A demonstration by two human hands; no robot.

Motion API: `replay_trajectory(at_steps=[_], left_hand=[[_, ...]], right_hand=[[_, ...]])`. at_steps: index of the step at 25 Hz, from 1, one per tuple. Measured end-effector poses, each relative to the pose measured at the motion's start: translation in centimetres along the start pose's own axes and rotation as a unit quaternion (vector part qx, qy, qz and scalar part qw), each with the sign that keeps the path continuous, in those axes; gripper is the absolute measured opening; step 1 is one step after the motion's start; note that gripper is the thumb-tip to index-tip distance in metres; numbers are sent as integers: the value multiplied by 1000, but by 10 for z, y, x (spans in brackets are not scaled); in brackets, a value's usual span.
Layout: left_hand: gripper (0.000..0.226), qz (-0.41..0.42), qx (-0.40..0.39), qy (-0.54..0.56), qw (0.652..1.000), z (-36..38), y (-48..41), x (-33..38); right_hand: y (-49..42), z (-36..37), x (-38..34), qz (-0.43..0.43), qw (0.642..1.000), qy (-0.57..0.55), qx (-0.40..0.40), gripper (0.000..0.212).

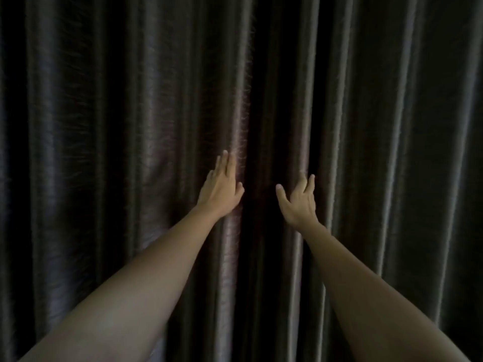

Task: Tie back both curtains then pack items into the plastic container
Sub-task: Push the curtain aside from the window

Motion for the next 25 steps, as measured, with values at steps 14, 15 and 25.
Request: replay_trajectory(at_steps=[14, 15, 25], left_hand=[[40, -65, 266, 48, 961, -50, -79, -55], [50, -70, 259, 36, 963, -60, -82, -59], [26, -63, 317, -326, 888, -158, -80, -170]], right_hand=[[-48, 184, -38, -317, 930, -139, -125, 62], [-46, 194, -49, -320, 928, -152, -119, 64], [-28, 299, -185, -346, 896, -234, -152, 71]])
Point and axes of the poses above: each hand's wrist, its own y-axis away from the middle knuckle, its own z-axis out of the palm, x = y × z, the point moved 5 cm from there along -y, towards the middle knuckle, and after that the axes turned 2 degrees about -z, right-handed, at the moved point
